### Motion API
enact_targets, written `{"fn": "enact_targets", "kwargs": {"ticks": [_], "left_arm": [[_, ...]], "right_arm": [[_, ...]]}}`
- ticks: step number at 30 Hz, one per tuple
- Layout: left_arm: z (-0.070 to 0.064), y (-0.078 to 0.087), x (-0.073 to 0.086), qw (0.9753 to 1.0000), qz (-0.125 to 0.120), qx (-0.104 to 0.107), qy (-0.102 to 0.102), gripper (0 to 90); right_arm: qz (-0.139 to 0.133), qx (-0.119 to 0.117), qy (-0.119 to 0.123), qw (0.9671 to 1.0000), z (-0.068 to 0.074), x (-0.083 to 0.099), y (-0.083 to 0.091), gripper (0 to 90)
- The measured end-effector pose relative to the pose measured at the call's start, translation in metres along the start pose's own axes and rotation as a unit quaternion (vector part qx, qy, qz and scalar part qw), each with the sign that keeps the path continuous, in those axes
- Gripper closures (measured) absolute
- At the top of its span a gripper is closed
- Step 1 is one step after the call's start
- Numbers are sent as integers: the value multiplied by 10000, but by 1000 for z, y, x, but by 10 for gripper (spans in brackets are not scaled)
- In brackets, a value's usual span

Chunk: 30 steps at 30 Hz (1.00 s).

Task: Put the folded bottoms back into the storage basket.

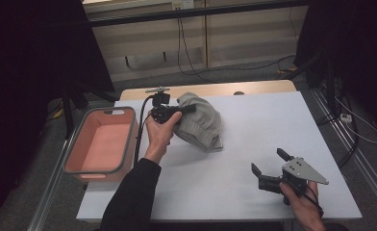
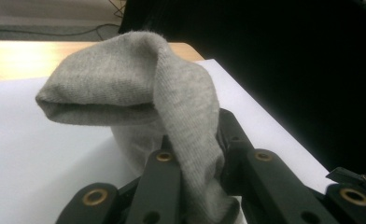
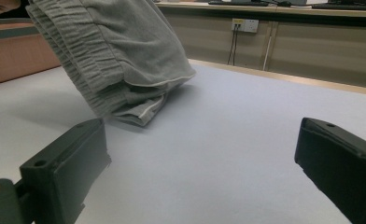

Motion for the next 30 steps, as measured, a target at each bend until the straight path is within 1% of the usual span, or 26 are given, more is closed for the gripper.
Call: {"fn": "enact_targets", "kwargs": {"ticks": [1,4,9,10,11,16,21,26,30], "left_arm": [[-2,3,-2,10000,-5,15,-61,810],[-5,6,-4,10000,-23,32,-90,810],[-12,15,-9,9997,-17,82,-231,810],[-14,15,-10,9997,-33,77,-224,810],[-15,17,-11,9996,-15,88,-282,810],[-22,23,-12,9991,24,129,-414,811],[-29,31,-15,9987,-38,187,-470,811],[-32,40,-19,9986,-89,192,-492,811],[-35,47,-22,9981,-100,162,-578,811]], "right_arm": [[8,-2,-10,10000,0,0,0,23],[5,-5,-3,10000,0,0,0,23],[12,-3,-6,10000,0,0,0,23],[7,-7,3,10000,1,0,0,23],[7,-7,3,10000,1,0,0,23],[15,-6,-13,10000,1,0,0,23],[10,-7,-5,10000,1,0,-1,23],[9,-15,1,10000,1,0,-1,23],[11,-9,-5,10000,1,0,-1,23]]}}
Point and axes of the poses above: each handheld gripper's, and its own axes: y roughly backward along the jaws, x roughly out of its underside, z roughly to its left, the point moved 9 cm from there along -y, roughly forward along the jaws, and after that the axes turned 15 degrees about x, right-handed, at the moved point
